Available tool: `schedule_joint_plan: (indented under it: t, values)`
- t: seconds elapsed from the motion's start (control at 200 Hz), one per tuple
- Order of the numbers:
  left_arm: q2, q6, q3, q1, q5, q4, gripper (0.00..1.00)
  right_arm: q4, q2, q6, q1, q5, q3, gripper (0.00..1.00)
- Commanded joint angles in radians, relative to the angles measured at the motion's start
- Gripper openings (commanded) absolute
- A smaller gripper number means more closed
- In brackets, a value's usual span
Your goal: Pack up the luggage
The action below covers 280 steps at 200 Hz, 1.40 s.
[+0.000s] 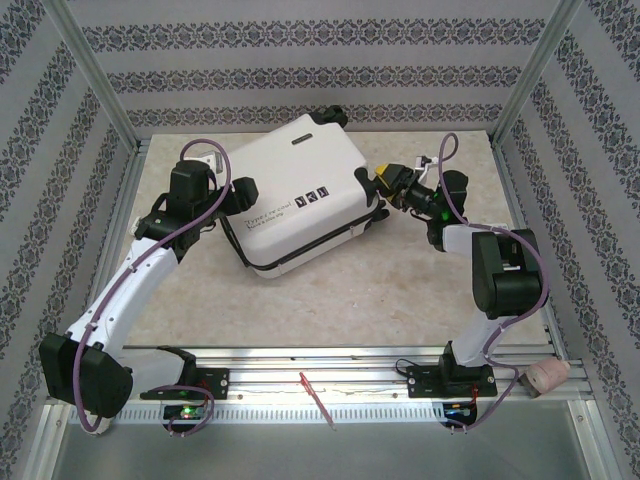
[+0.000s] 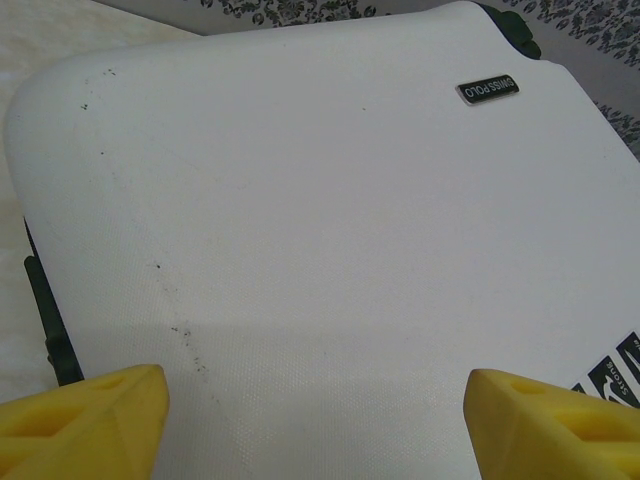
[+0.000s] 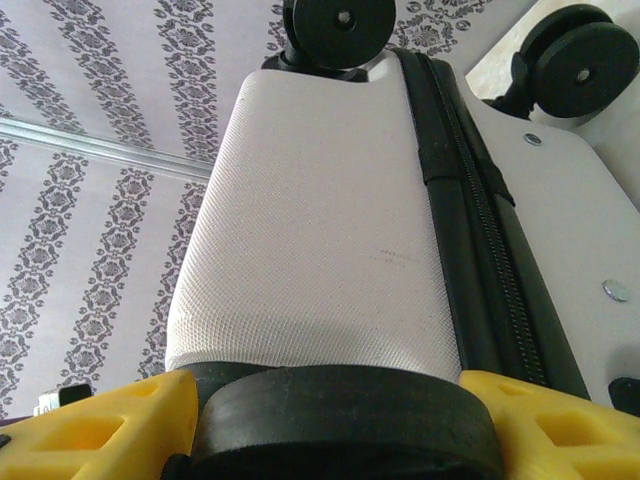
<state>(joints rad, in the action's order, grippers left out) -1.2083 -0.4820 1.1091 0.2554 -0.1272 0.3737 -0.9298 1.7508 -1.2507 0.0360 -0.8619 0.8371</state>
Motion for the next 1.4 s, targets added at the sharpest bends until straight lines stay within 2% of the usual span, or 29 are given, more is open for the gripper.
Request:
schedule_joint_plan:
  t: [0.0,0.455,0.615,0.794,0.894,1.034,1.394]
  values:
    - [0.021,-0.004,-0.008,0.010,0.000,-0.030,0.78,-0.144,-0.077,0.018,0.034,-0.058,0.072,0.45]
    - [0.020,-0.013,-0.013,0.012,-0.006,-0.035,0.78,-0.275,-0.092,0.102,0.099,-0.107,0.106,0.43]
    - [0.018,-0.014,-0.011,0.013,-0.010,-0.038,0.78,-0.252,-0.129,0.197,0.139,-0.114,0.085,0.43]
    - [0.012,-0.012,-0.006,0.016,-0.019,-0.037,0.78,-0.327,-0.100,0.205,0.153,-0.112,0.083,0.43]
    - [0.007,-0.012,-0.004,0.018,-0.022,-0.042,0.78,-0.310,-0.086,0.230,0.160,-0.107,0.097,0.43]
    - [-0.011,-0.012,0.006,0.025,-0.031,-0.044,0.78,-0.231,-0.030,0.311,0.158,-0.030,0.076,0.46]
    - [-0.044,0.003,0.040,0.052,-0.038,-0.050,0.78,-0.455,0.212,0.340,0.163,0.073,0.052,0.43]
